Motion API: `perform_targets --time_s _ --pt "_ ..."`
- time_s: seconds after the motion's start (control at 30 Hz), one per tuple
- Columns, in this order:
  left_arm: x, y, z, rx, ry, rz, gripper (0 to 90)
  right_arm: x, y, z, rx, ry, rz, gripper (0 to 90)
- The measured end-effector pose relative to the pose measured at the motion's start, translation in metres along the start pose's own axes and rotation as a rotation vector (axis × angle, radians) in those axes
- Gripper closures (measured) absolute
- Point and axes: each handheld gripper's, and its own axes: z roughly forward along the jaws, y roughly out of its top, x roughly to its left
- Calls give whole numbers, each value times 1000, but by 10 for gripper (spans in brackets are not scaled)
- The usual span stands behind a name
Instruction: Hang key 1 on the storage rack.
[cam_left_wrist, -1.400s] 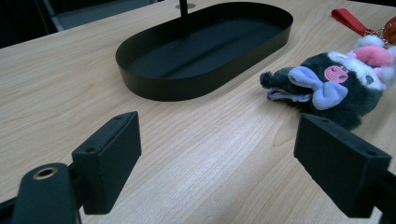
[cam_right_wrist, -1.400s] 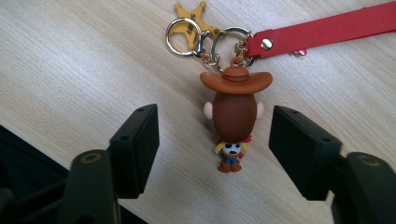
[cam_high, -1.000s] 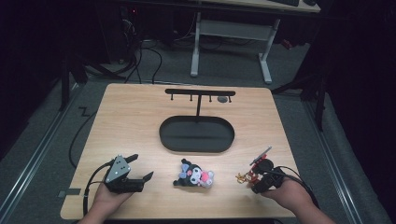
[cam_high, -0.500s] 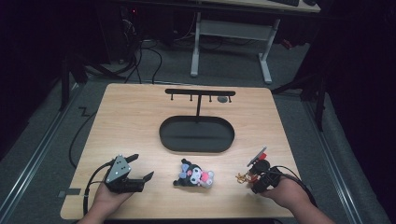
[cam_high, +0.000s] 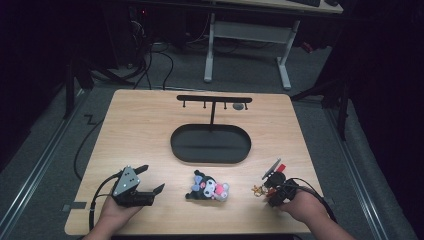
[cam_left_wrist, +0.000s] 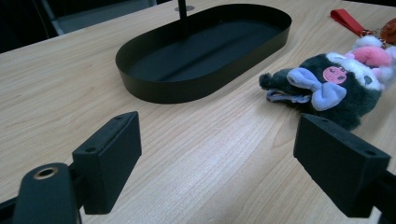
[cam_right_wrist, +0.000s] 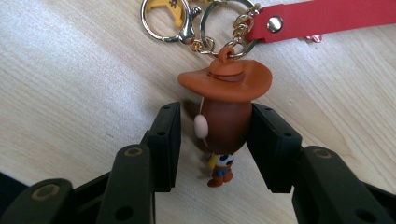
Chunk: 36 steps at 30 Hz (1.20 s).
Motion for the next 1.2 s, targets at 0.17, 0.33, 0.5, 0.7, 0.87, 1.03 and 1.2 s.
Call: perform_targets --time_s 0.17,0.33,0.5,0.7,0.87,1.03,1.2 --pt "-1 0 -1 0 0 2 156 -1 2 3 13 0 3 596" --pt "0 0 -1 0 0 0 156 -3 4 5 20 21 -2 634" --pt "0 -1 0 2 -1 -2 156 -6 5 5 30 53 14 651" --pt "0 0 1 6 -4 0 156 -9 9 2 45 82 1 661" --pt "0 -1 1 5 -3 -3 157 -11 12 -19 36 88 -12 663" --pt "0 0 1 6 -3 -4 157 -14 15 -40 32 93 -31 664" --pt "1 -1 1 7 -4 -2 157 -21 19 -65 4 90 -13 666"
